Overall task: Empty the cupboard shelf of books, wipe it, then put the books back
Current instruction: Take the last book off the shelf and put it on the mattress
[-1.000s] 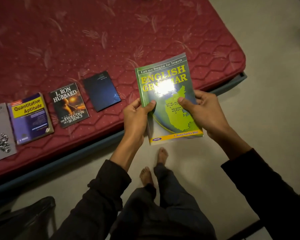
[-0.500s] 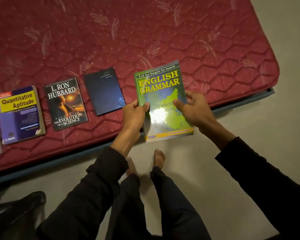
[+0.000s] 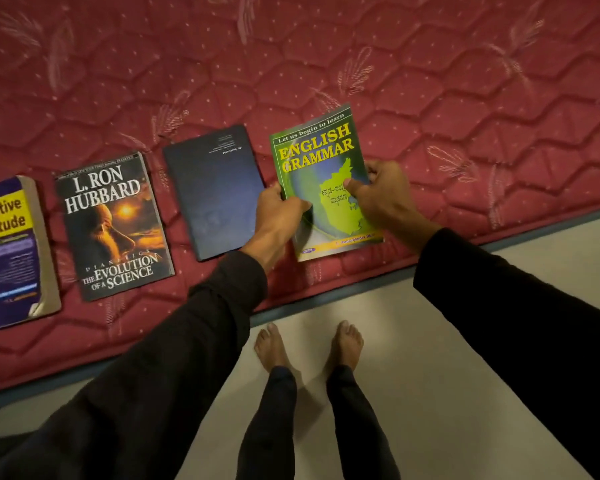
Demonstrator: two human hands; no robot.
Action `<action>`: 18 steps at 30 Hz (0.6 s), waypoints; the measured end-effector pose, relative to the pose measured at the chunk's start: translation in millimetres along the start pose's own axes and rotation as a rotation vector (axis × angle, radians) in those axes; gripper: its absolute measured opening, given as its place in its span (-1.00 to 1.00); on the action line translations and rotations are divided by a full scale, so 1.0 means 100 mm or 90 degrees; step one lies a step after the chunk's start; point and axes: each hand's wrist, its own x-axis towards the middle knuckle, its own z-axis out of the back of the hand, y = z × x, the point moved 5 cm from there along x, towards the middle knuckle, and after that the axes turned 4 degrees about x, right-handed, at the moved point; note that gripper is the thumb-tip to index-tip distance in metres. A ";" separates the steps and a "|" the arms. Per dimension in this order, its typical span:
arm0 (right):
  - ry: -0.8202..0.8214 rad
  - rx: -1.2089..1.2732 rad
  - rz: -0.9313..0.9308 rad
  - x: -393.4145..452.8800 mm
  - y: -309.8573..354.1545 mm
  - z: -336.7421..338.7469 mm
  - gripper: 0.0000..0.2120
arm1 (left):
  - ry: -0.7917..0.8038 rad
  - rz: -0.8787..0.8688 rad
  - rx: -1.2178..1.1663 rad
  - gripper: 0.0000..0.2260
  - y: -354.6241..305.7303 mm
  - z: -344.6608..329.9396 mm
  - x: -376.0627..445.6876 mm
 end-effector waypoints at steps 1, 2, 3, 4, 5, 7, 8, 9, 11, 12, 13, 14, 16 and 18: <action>-0.003 0.003 0.000 0.10 -0.03 -0.04 -0.84 | -0.001 -0.007 -0.004 -0.74 -0.02 -0.01 0.09; -0.008 0.003 -0.002 0.20 -0.07 -0.07 -0.87 | -0.003 -0.011 -0.004 -0.74 -0.03 -0.02 0.18; -0.015 0.002 -0.005 0.28 -0.09 -0.10 -0.89 | -0.007 -0.014 0.000 -0.75 -0.03 -0.03 0.26; -0.021 -0.005 -0.005 0.37 -0.12 -0.12 -0.89 | -0.010 -0.018 0.006 -0.75 -0.04 -0.04 0.33; -0.024 -0.017 -0.004 0.45 -0.14 -0.14 -0.87 | -0.015 -0.018 0.010 -0.76 -0.05 -0.05 0.39; -0.031 -0.040 -0.009 0.58 -0.17 -0.17 -0.80 | -0.023 -0.016 0.014 -0.79 -0.06 -0.08 0.48; -0.033 -0.045 -0.010 0.64 -0.19 -0.19 -0.76 | -0.030 -0.015 0.019 -0.79 -0.07 -0.09 0.51; -0.032 -0.048 -0.011 0.68 -0.20 -0.21 -0.73 | -0.039 -0.020 0.024 -0.76 -0.08 -0.10 0.54; -0.032 -0.052 -0.010 0.77 -0.22 -0.24 -0.66 | -0.058 -0.032 0.037 -0.65 -0.08 -0.12 0.60; -0.034 -0.057 -0.014 0.81 -0.23 -0.25 -0.65 | -0.065 -0.041 0.045 -0.63 -0.09 -0.13 0.61; -0.037 -0.067 -0.018 0.84 -0.25 -0.26 -0.67 | -0.070 -0.051 0.055 -0.63 -0.08 -0.14 0.62; -0.043 -0.079 -0.019 0.86 -0.28 -0.26 -0.70 | -0.077 -0.059 0.068 -0.64 -0.07 -0.15 0.63; -0.054 -0.099 -0.023 0.89 -0.34 -0.26 -0.72 | -0.089 -0.078 0.113 -0.60 -0.01 -0.19 0.65; -0.059 -0.116 -0.019 0.89 -0.38 -0.27 -0.74 | -0.100 -0.091 0.170 -0.54 0.04 -0.22 0.68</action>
